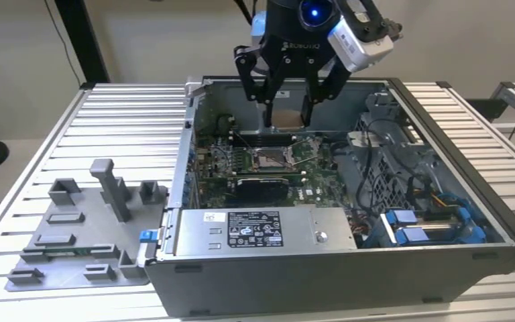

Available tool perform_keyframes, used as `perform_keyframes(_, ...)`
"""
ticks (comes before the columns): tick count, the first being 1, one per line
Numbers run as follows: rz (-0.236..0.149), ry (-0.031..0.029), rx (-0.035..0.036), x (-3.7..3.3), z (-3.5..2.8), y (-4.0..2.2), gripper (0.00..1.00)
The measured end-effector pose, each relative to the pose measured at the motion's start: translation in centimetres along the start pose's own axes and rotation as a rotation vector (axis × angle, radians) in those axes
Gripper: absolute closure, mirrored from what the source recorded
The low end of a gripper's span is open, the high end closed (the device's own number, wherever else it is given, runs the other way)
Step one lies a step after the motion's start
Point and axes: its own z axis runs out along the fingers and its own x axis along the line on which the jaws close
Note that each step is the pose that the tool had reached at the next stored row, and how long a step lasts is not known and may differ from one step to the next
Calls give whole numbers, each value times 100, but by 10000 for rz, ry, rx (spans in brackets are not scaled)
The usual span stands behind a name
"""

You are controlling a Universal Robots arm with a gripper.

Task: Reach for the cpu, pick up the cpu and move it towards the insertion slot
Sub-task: 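Pick up the cpu and move it towards the insertion slot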

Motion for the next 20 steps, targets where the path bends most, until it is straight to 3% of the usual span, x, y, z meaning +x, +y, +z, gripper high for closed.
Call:
perform_keyframes(6,0,0,-2,-110,3,-1,100)
perform_keyframes(20,-16,1,-1,-115,5,25,100)
